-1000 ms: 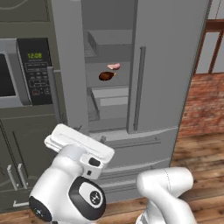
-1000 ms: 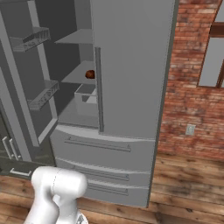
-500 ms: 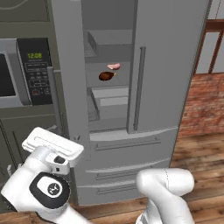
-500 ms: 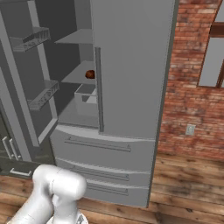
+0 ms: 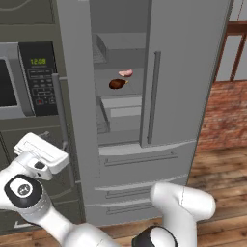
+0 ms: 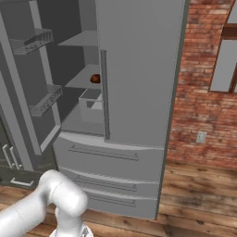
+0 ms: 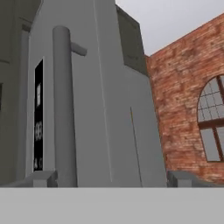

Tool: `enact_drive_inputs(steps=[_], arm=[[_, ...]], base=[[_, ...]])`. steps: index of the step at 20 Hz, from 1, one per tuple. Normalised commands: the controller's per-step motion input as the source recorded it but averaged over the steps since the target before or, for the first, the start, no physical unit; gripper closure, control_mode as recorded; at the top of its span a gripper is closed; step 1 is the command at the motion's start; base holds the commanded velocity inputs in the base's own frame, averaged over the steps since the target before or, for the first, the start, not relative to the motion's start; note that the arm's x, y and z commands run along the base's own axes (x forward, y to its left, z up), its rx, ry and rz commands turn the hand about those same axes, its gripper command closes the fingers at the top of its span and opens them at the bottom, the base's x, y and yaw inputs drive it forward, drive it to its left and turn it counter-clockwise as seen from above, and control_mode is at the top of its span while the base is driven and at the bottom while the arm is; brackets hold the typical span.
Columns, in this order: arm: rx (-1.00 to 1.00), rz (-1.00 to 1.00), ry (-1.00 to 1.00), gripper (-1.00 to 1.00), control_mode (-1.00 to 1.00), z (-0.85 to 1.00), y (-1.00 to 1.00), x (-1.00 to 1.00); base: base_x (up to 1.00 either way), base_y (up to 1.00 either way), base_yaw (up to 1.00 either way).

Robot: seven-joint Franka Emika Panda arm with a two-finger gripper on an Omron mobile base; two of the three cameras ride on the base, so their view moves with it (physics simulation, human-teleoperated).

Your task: Place the steak on the counter behind the older steak on the same shelf of the fridge to maintain FIFO order. Close the fridge door when finished.

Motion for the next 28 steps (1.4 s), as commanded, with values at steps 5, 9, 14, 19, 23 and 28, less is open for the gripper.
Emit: enact_drive_inputs(steps=[5,9,14,19,23,28], arm=[[0.00,-0.16,0.00,-1.00,-1.00,-0.11,0.24,0.67],[0.00,-0.12,0.00,-1.00,-1.00,-0.12,0.02,0.67],[0.00,-0.08,0.05,-1.00,-1.00,-0.08,0.00,0.77],[0.04,-0.04,0.01,-1.00,-1.00,0.00,-0.40,0.26],[0.12,0.00,0.00,-1.00,-1.00,0.00,-0.90,-0.01],[0.12,0.00,0.00,-1.00,-1.00,0.00,-0.95,0.00]], base=[[0.00,0.00,0.00],[0.00,0.00,0.00],[0.00,0.00,0.00],[0.00,0.00,0.00],[0.00,0.00,0.00],[0.00,0.00,0.00]])
